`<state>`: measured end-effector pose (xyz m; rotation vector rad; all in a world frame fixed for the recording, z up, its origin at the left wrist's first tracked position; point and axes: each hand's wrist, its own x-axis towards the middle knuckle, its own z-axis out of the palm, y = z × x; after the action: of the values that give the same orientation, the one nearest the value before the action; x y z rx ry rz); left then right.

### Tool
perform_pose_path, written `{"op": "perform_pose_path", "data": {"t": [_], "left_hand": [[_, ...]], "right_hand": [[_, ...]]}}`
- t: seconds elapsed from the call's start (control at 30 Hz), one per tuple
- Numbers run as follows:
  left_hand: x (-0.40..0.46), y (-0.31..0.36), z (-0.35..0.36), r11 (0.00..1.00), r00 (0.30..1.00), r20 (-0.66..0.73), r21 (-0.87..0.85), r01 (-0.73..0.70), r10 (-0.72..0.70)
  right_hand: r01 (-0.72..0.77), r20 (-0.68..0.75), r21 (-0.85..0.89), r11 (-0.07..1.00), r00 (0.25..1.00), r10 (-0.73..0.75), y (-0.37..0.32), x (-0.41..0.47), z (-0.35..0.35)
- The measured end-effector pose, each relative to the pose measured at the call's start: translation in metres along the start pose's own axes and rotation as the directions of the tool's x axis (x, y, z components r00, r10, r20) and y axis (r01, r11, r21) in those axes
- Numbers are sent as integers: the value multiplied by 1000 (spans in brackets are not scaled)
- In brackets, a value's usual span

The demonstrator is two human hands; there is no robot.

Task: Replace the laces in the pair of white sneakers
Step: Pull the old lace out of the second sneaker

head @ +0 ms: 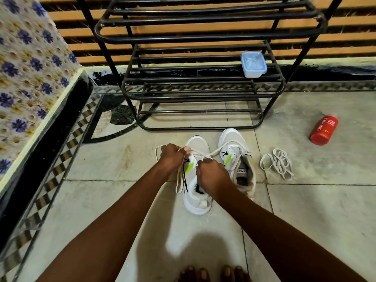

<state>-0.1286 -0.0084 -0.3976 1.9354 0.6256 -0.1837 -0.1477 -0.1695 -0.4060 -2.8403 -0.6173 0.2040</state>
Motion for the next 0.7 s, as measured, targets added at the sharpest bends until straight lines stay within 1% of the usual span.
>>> {"op": "perform_pose_path", "data": {"t": [0.07, 0.13, 0.2, 0.3, 0.4, 0.5, 0.57, 0.7], "left_hand": [[-2, 7, -1, 999, 998, -69, 47, 17, -14], [-7, 14, -2, 999, 995, -91, 29, 42, -40], [-12, 17, -2, 995, 993, -78, -54, 81, -85], [-18, 21, -4, 959, 986, -45, -244, 144, -159], [-27, 37, -12, 896, 985, -52, -425, 127, -164], [-40, 61, -26, 831, 995, -40, -553, 57, -96], [-48, 77, -35, 755, 1000, -18, -656, -4, -11], [-61, 103, -54, 611, 982, -48, -777, -151, 183]], "right_hand": [[-4, 15, -8, 1000, 1000, 4, 0, 1, 0], [-5, 37, -32, 999, 999, 6, -1, 3, -1], [-7, 66, -43, 999, 998, 10, -4, 4, -2], [-16, 85, -44, 999, 996, 20, -6, 5, -3], [-22, 93, -56, 998, 995, 27, -5, 5, -3], [-24, 101, -62, 998, 994, 30, -5, 6, -3], [-31, 102, -61, 998, 994, 37, -5, 7, -3], [-28, 90, -57, 998, 995, 33, -3, 8, -1]]}}
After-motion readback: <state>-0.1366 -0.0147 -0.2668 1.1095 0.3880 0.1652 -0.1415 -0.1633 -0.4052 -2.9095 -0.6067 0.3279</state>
